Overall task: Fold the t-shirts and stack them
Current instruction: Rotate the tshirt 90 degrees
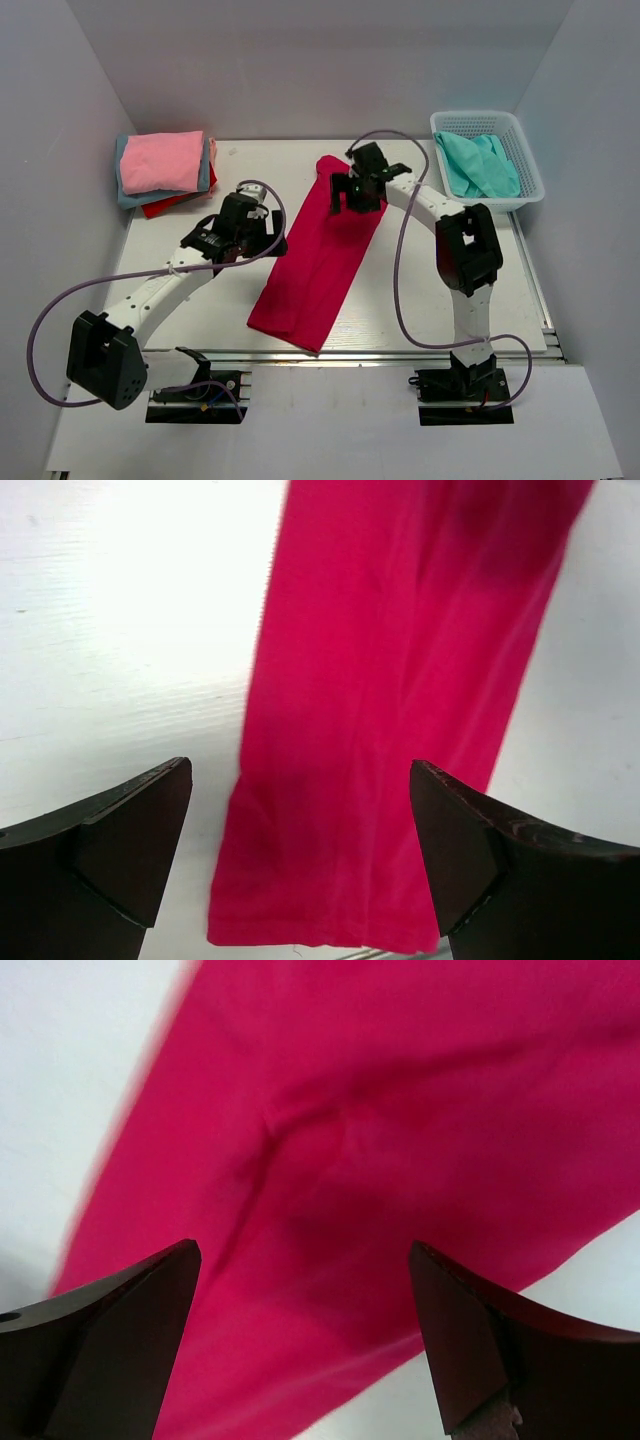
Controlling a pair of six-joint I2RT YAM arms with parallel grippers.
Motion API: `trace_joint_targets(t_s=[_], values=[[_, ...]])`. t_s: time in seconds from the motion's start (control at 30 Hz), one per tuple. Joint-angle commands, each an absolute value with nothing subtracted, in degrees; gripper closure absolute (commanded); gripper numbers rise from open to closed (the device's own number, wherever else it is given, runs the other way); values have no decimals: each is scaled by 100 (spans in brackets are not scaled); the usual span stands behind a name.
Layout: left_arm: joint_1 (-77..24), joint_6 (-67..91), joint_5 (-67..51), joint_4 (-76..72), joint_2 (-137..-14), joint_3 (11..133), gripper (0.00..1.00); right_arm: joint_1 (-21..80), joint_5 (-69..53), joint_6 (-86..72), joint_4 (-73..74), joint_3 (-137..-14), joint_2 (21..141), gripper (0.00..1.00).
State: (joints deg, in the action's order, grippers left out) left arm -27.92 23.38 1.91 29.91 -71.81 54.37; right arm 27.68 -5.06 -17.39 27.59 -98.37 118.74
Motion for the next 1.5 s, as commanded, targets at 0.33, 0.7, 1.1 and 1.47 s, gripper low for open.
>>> trace_joint_targets(t_s=[0.33,0.7,1.1,1.47], values=[[-2760,2461,536,2970,-7487,5519,0,2330,-554,-1889,2980,-9887,13147,10],[-2760,2093,-420,2911,-8086,5774,0,1529,-1325,-1214,3076,-12216,14124,10],[-2935,1705,-2223,2585,-8464,4835,0,1925,-1995,-1528,931,-7148,9776,10],[-3261,1767,-2224,2092,-8648,4430,7,2417,-2751,-2109,2556,-4562,8271,10]])
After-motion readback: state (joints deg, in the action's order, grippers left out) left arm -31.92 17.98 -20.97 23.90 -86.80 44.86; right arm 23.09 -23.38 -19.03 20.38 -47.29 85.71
